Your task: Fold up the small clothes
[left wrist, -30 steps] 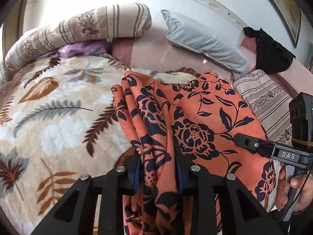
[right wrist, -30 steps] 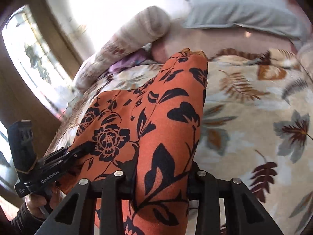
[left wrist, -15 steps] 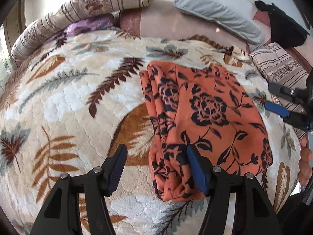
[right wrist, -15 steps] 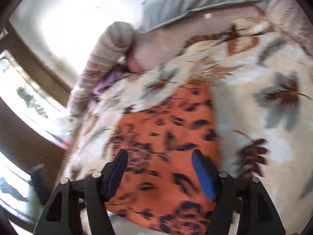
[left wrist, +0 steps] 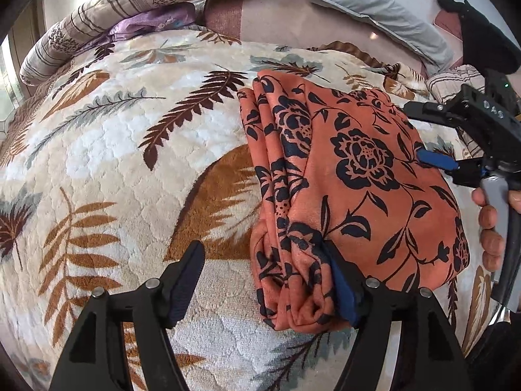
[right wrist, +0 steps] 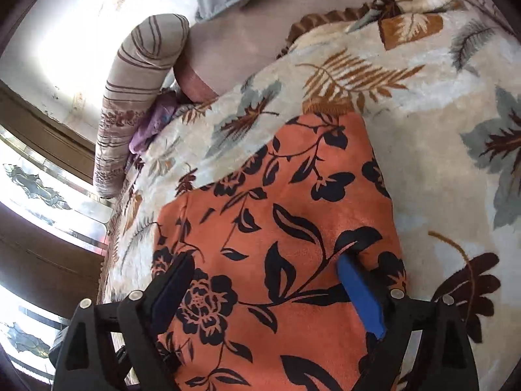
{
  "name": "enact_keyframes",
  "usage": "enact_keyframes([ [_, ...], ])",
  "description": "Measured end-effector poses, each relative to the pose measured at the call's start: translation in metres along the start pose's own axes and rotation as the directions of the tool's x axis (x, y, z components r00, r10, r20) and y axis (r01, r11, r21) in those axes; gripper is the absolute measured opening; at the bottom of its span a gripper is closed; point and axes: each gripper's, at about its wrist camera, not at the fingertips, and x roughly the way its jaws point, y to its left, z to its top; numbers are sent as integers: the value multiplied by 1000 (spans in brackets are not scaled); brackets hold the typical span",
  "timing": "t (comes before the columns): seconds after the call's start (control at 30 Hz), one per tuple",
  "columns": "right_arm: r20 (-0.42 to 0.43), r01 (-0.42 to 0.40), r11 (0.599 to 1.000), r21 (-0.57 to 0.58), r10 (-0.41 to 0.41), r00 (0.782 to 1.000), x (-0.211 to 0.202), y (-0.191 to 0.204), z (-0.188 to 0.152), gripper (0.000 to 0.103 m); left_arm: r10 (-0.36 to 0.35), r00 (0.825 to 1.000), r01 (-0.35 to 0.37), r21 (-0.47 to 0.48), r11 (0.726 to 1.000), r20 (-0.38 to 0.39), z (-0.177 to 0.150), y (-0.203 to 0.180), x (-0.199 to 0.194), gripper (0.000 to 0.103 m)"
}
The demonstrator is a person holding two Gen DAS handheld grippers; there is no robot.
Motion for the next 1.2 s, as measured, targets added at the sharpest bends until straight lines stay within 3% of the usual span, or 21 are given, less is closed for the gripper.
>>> enact_keyframes([
  [0.13,47,24,994,-105,-19,999,-39,27,-23,91,19,1000,-19,-3,1000,15,-1,-3,-16,74],
  [0.33,44,45,988,-150,-38,998,-81,32,-92,91,36,997,-34,-23,999,66,-4,-10,-56,74],
  [0.43,69,98,978,-183,-86,994,-103,36,-126,91,50,993,-45,-44,998,111,-12,-20,-81,74],
  [0.53,95,168,961,-219,-150,984,-125,44,-152,91,74,984,-69,-36,997,162,-21,-38,-107,86],
  [0.63,147,261,929,-263,-229,962,-146,54,-171,92,91,973,-92,-7,996,210,-29,-57,-130,87],
  [0.73,204,342,896,-283,-293,934,-163,60,-185,103,122,967,-128,13,992,222,-35,-71,-146,92],
  [0.97,233,422,852,-310,-362,903,-182,68,-195,103,136,964,-132,-30,991,230,-43,-76,-167,95],
  [1.2,254,443,838,-320,-375,892,-191,76,-190,103,142,956,-144,-12,989,256,-39,-82,-179,95],
])
